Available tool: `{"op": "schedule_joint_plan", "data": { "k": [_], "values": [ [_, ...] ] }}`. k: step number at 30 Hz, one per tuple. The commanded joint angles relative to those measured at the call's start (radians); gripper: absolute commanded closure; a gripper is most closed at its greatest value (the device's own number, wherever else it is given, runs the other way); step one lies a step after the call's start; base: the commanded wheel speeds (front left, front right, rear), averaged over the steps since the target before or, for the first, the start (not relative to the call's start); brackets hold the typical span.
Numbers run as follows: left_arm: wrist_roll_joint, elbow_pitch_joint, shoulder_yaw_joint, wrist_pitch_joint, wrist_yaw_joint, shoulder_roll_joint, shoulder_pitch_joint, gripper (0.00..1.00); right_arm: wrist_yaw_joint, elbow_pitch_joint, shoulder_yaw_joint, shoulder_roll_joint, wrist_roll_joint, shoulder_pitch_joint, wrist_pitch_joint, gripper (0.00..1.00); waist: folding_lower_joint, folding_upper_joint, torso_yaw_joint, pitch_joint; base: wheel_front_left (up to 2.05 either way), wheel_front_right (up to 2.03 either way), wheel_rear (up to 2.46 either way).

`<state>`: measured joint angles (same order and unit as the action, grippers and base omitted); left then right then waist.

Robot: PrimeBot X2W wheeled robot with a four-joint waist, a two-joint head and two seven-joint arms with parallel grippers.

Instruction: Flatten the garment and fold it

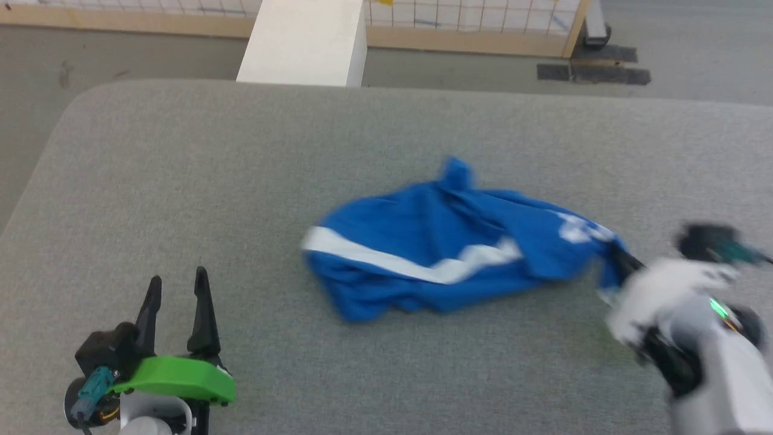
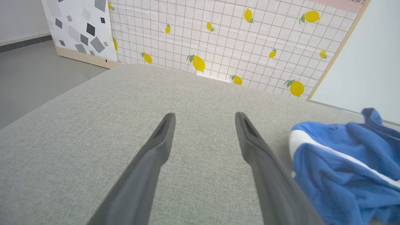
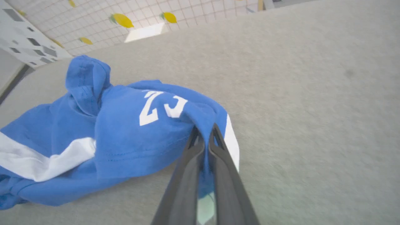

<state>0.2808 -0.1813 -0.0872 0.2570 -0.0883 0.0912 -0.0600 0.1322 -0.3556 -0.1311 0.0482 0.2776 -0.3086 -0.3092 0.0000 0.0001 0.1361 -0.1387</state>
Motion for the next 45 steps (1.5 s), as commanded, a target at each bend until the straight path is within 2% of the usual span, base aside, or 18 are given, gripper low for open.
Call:
{"op": "schedule_joint_plan", "data": {
  "k": [1,5,6,7,8,13,16,20,24,28,33,36,37,41,45],
  "values": [
    [-0.006,0.002,-0.005,0.005,-0.003,-0.007,0.017,0.0,-0.002,0.033,-0.072,0.002,-0.017,0.064,-0.015,1.0,0.0,-0.0001,-0.03,0.036,0.0,0.0,0.0],
    [-0.007,0.006,-0.008,0.005,-0.003,-0.015,0.038,0.0,-0.002,0.093,-0.205,0.002,-0.039,0.201,-0.084,1.0,0.0,-0.0001,-0.052,0.042,0.0,0.0,0.0],
    [-0.008,0.006,-0.009,0.005,-0.002,-0.017,0.042,0.0,-0.002,0.099,-0.212,0.002,-0.029,0.218,-0.09,0.96,0.0,-0.0001,-0.058,0.045,0.0,0.0,0.0],
    [-0.007,0.007,-0.01,0.005,-0.002,-0.019,0.046,0.0,-0.002,0.109,-0.206,0.002,-0.01,0.232,-0.085,0.05,0.0,-0.0001,-0.064,0.046,0.0,0.0,0.0],
    [-0.007,0.007,-0.01,0.005,-0.002,-0.02,0.048,0.0,-0.002,0.116,-0.205,0.002,0.022,0.238,-0.07,0.0,0.0,-0.0001,-0.069,0.047,0.0,0.0,0.0],
    [-0.008,0.007,-0.011,0.005,-0.002,-0.025,0.053,0.0,-0.002,0.19,-0.21,0.002,0.047,0.238,0.057,0.0,0.0,-0.0001,-0.081,0.053,0.0,0.0,0.0],
    [-0.007,0.011,-0.01,0.005,-0.003,-0.027,0.052,0.0,-0.002,0.258,-0.165,0.002,0.022,0.207,0.05,0.0,0.0,-0.0001,-0.083,0.049,0.0,0.0,0.0],
    [-0.008,0.016,-0.005,0.005,-0.007,-0.028,0.041,0.0,-0.002,0.307,-0.039,0.002,-0.013,0.125,-0.06,0.0,0.0,-0.0001,-0.077,0.028,0.0,0.0,0.0],
    [-0.005,0.012,0.009,0.005,-0.016,-0.029,0.015,0.0,-0.002,0.239,0.057,0.002,-0.085,0.01,-0.191,0.0,0.0,-0.0001,-0.053,-0.005,0.0,0.0,0.0],
    [0.001,0.002,0.016,0.005,-0.024,-0.028,-0.008,0.0,-0.002,0.144,0.093,0.002,-0.176,-0.071,-0.277,0.0,0.0,-0.0001,-0.018,-0.032,0.0,0.0,0.0],
    [0.001,-0.013,0.027,0.005,-0.032,-0.023,-0.026,0.0,-0.002,0.081,0.1,0.002,-0.218,-0.118,-0.304,0.0,0.0,-0.0001,0.003,-0.05,0.0,0.0,0.0],
    [0.004,-0.02,0.024,0.005,-0.034,-0.022,-0.031,0.0,-0.002,0.052,0.095,0.002,-0.224,-0.131,-0.318,0.89,0.0,-0.0001,0.003,-0.053,0.0,0.0,0.0],
    [0.005,-0.021,0.023,0.005,-0.035,-0.022,-0.031,0.0,-0.002,0.045,0.095,0.002,-0.224,-0.134,-0.322,1.0,0.0,-0.0001,0.001,-0.053,0.0,0.0,0.0],
    [0.008,-0.027,0.021,0.005,-0.037,-0.024,-0.036,0.0,-0.002,0.03,0.103,0.002,-0.22,-0.144,-0.333,1.0,0.0,-0.0001,-0.01,-0.052,0.0,0.0,0.0],
    [0.009,-0.026,0.021,0.005,-0.038,-0.026,-0.041,0.0,-0.002,0.053,0.101,0.002,-0.187,-0.163,-0.287,1.0,0.0,-0.0001,-0.023,-0.047,0.0,0.0,0.0]
  ]
}}
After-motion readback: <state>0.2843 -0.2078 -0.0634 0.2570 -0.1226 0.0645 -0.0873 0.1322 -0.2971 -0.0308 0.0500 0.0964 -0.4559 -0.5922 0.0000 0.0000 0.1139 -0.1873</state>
